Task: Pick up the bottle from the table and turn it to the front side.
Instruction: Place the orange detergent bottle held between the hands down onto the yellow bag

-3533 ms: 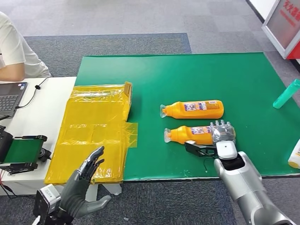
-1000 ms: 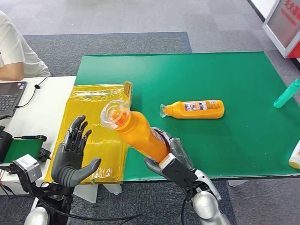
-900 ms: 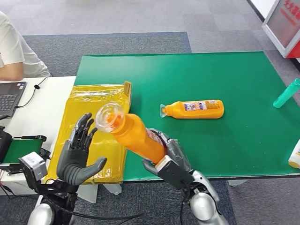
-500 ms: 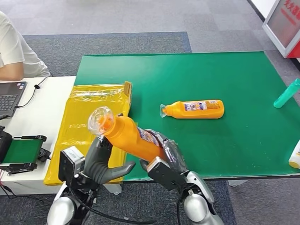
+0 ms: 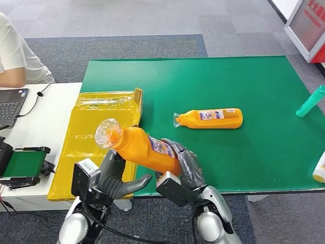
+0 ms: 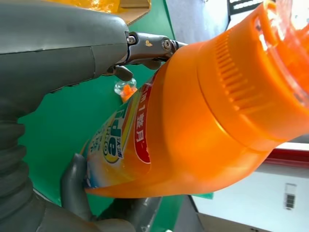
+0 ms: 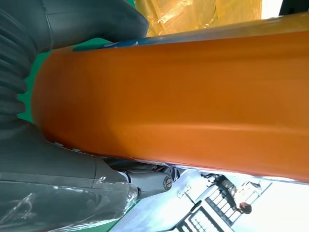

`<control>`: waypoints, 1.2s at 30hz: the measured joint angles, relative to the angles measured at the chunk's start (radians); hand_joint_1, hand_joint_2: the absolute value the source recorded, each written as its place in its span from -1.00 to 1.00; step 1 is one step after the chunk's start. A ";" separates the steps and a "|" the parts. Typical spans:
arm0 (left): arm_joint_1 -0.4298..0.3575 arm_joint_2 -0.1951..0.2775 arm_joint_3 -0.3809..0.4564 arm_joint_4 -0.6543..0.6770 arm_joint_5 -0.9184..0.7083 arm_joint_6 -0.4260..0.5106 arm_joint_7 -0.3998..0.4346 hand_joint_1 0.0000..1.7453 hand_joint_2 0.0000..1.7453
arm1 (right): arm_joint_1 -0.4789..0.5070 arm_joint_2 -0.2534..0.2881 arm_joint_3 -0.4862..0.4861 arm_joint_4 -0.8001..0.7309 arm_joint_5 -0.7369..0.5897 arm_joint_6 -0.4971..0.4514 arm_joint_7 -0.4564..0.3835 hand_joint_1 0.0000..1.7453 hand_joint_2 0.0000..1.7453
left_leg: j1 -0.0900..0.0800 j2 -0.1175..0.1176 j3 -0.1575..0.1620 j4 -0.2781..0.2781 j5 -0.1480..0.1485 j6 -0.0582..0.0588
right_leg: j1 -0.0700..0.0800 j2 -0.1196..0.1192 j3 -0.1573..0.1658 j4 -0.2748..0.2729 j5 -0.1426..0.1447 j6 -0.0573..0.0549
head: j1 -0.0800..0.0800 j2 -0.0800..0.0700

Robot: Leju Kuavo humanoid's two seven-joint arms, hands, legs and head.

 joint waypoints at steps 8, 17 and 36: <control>-0.006 0.000 -0.009 0.003 0.075 0.004 -0.035 -1.00 1.00 | 0.000 0.001 0.002 0.000 -0.007 -0.008 0.000 1.00 1.00 | 0.000 0.000 0.000 0.000 0.000 0.000 | 0.000 0.000 0.000 0.000 0.000 0.000 | 0.000 0.000; -0.019 0.005 -0.034 0.008 0.095 0.018 -0.054 -1.00 1.00 | 0.000 0.002 0.008 0.001 -0.074 -0.008 -0.008 1.00 1.00 | 0.000 0.000 0.000 0.000 0.000 0.000 | 0.000 0.000 0.000 0.000 0.000 0.000 | 0.000 0.000; -0.035 0.010 -0.063 0.021 0.106 0.038 -0.054 -1.00 1.00 | 0.013 0.002 0.026 -0.005 0.024 -0.084 -0.043 1.00 1.00 | 0.000 0.000 0.000 0.000 0.000 0.000 | 0.000 0.000 0.000 0.000 0.000 0.000 | 0.000 0.000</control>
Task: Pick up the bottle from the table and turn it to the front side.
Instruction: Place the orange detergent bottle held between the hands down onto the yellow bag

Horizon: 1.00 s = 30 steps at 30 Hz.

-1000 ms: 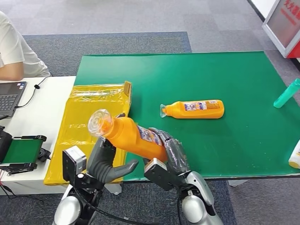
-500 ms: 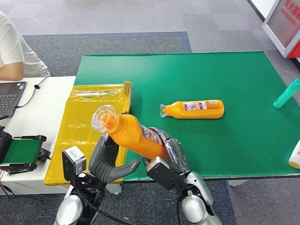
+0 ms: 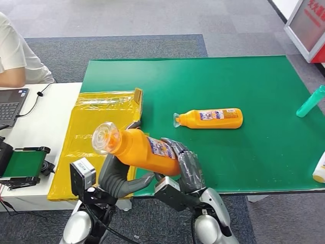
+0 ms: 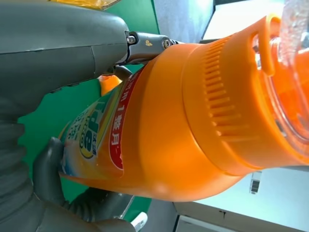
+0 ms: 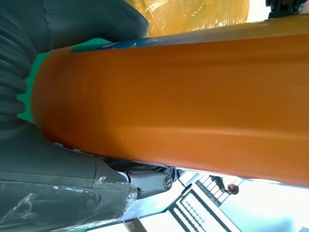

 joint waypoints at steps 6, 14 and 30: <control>-0.003 0.001 -0.007 0.001 0.000 0.009 -0.002 -1.00 1.00 | 0.004 0.000 0.003 -0.004 0.014 -0.013 -0.004 1.00 1.00 | 0.000 0.000 0.000 0.000 0.000 0.000 | 0.000 0.000 0.000 0.000 0.000 0.000 | 0.000 0.000; -0.013 0.003 -0.023 0.002 -0.017 0.078 -0.017 -1.00 1.00 | 0.012 -0.001 0.020 -0.031 0.047 -0.067 -0.022 1.00 1.00 | 0.000 0.000 0.000 0.000 0.000 0.000 | 0.000 0.000 0.000 0.000 0.000 0.000 | 0.000 0.000; -0.062 0.008 -0.073 0.002 -0.016 0.092 -0.021 1.00 1.00 | -0.010 -0.004 0.043 -0.061 0.037 -0.083 -0.017 1.00 1.00 | 0.000 0.000 0.000 0.000 0.000 0.000 | 0.000 0.000 0.000 0.000 0.000 0.000 | 0.000 0.000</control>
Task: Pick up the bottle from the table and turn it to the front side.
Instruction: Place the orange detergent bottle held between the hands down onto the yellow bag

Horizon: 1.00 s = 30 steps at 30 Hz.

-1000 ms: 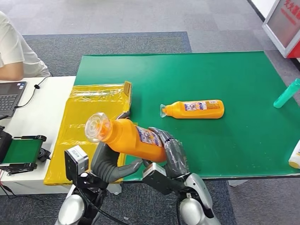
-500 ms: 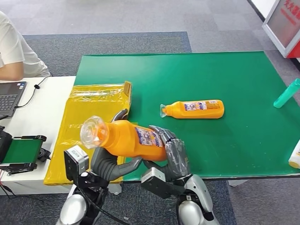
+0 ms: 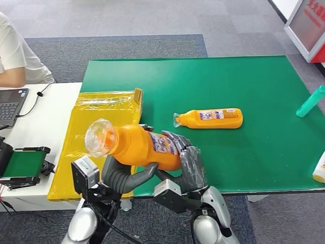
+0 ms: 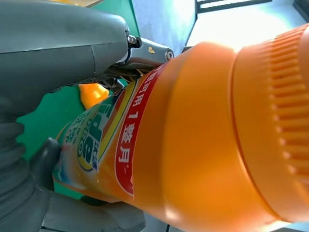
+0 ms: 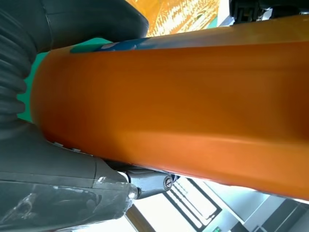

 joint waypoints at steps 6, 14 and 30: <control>-0.012 -0.001 -0.007 0.000 0.006 -0.003 0.000 1.00 1.00 | -0.003 -0.002 0.001 0.000 -0.004 -0.005 0.000 1.00 1.00 | 0.000 0.000 0.000 0.000 0.000 0.000 | 0.000 0.000 0.000 0.000 0.000 0.000 | 0.000 0.000; -0.012 0.000 -0.010 0.005 0.012 -0.003 -0.011 1.00 1.00 | -0.007 -0.004 0.007 0.011 -0.019 0.030 0.040 -1.00 1.00 | 0.000 0.000 0.000 0.000 0.000 0.000 | 0.000 0.000 0.000 0.000 0.000 0.000 | 0.000 0.000; 0.045 -0.025 0.134 -0.040 -0.350 0.100 -0.056 1.00 1.00 | 0.029 -0.004 -0.054 0.029 -0.036 0.076 0.083 -1.00 1.00 | 0.000 0.000 -0.001 0.000 0.000 0.000 | 0.000 0.000 0.000 0.000 0.000 0.000 | 0.000 0.000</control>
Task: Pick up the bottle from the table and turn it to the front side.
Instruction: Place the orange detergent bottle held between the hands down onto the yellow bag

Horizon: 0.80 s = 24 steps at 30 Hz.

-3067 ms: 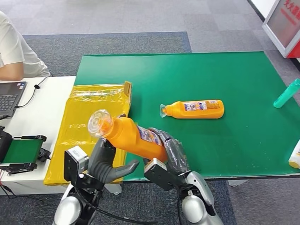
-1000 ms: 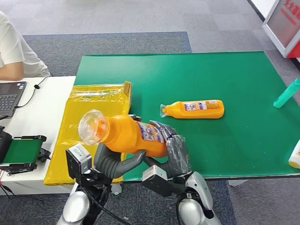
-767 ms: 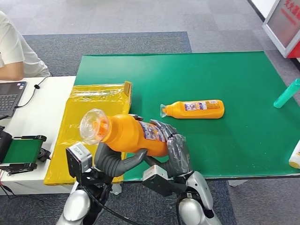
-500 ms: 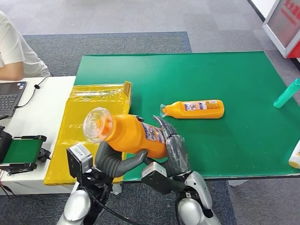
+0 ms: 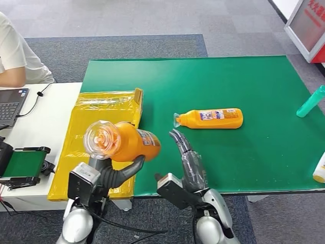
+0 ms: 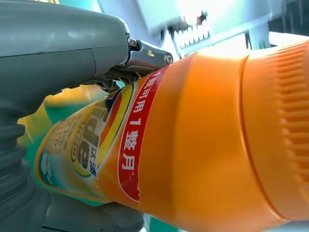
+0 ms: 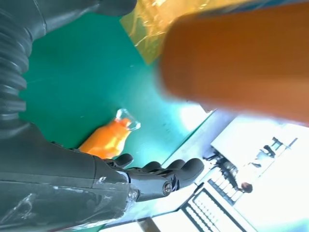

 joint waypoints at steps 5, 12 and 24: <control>0.007 -0.010 0.115 -0.024 -0.391 0.109 -0.013 1.00 1.00 | 0.033 0.004 -0.047 -0.045 -0.001 0.019 -0.012 -1.00 1.00 | 0.000 0.000 0.000 0.000 0.000 0.000 | 0.000 0.000 0.000 0.000 0.000 0.000 | 0.000 0.000; -0.013 -0.013 0.261 -0.027 -0.664 0.160 0.006 1.00 1.00 | 0.063 0.014 -0.077 -0.130 -0.003 0.048 -0.025 -1.00 1.00 | 0.000 0.000 0.000 0.000 0.001 0.000 | 0.000 0.000 0.000 0.000 0.000 0.000 | 0.000 0.000; -0.018 -0.024 0.319 -0.027 -0.678 0.162 0.006 1.00 1.00 | 0.075 0.020 -0.095 -0.167 -0.003 0.052 -0.025 -1.00 1.00 | 0.000 0.000 0.000 0.000 0.000 0.000 | 0.000 0.000 0.000 0.000 0.000 0.000 | 0.000 0.000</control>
